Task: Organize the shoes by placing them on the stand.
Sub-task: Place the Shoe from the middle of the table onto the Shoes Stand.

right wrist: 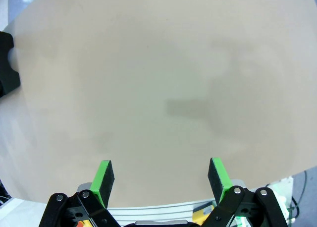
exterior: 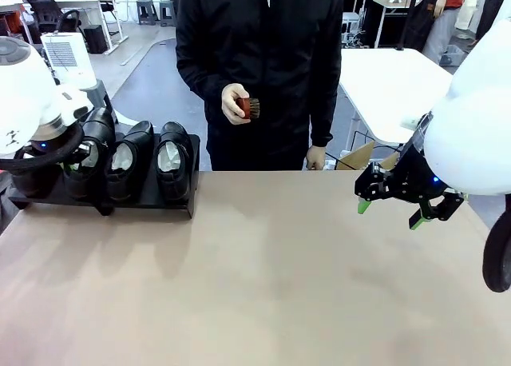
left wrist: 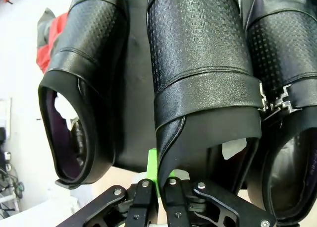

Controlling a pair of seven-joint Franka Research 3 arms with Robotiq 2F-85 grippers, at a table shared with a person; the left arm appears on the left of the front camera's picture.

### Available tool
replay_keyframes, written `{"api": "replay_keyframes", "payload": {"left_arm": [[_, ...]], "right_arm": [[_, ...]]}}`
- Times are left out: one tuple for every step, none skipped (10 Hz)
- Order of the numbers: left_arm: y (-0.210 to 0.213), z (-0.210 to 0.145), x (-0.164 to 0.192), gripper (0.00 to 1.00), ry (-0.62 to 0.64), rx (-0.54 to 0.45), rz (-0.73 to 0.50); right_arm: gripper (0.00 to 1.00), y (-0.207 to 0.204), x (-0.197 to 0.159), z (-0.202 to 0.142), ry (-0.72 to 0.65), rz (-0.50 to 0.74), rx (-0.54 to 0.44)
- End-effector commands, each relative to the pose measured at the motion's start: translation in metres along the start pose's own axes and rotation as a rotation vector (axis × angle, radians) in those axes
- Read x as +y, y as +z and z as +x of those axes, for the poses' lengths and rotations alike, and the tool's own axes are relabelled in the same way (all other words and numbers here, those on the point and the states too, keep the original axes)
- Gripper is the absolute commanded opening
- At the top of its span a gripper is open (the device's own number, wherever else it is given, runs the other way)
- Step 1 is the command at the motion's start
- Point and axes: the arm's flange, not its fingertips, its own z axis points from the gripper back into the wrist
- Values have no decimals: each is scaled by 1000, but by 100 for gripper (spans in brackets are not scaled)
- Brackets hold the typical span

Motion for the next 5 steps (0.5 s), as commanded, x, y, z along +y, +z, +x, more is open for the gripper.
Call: {"api": "replay_keyframes", "payload": {"left_arm": [[-6,7,-4,0,22,-33,49],[-9,8,-4,0,20,-26,57],[-9,8,-4,5,20,-17,66],[-9,8,-5,18,18,-22,77],[-9,8,-4,37,17,-25,84]], "right_arm": [[100,1,1,0,6,14,8],[100,1,1,0,6,14,8],[100,1,1,0,6,14,8],[100,1,1,0,6,14,8],[100,1,1,0,6,14,8]]}}
